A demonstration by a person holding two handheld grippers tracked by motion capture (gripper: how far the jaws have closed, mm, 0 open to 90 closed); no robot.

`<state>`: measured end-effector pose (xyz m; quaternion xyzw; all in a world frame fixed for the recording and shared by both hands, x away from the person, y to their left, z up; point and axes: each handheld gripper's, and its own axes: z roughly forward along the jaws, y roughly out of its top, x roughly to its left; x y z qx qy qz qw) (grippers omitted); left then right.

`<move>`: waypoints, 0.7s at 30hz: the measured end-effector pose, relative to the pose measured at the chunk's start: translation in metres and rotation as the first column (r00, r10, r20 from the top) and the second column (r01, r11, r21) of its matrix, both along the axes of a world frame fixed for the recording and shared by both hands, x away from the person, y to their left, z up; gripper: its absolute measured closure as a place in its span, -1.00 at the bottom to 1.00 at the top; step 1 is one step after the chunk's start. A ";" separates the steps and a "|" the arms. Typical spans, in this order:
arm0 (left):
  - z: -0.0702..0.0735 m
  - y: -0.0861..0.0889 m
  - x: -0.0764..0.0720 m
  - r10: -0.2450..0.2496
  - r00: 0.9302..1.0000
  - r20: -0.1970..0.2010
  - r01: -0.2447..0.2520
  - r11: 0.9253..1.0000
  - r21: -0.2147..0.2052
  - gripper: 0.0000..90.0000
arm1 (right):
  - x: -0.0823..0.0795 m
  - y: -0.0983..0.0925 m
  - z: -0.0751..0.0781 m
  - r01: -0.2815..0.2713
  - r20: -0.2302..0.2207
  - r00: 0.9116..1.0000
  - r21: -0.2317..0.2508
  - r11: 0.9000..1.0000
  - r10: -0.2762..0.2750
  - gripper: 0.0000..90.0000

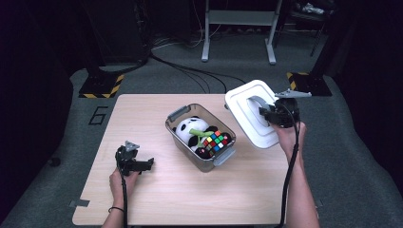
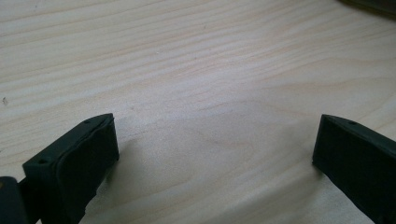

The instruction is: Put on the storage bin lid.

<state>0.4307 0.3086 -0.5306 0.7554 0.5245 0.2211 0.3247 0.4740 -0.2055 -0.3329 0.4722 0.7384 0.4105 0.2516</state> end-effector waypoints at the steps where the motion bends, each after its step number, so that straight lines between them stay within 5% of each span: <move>1: 0.000 0.000 0.000 0.000 1.000 -0.001 0.000 1.000 0.001 -1.00 | 0.000 0.002 0.002 -0.006 0.002 1.000 0.002 1.000 0.006 0.48; 21: 0.000 0.000 0.000 0.002 1.000 0.003 -0.002 1.000 0.001 -1.00 | 0.003 0.073 0.030 -0.165 -0.031 0.986 0.042 0.985 0.166 0.48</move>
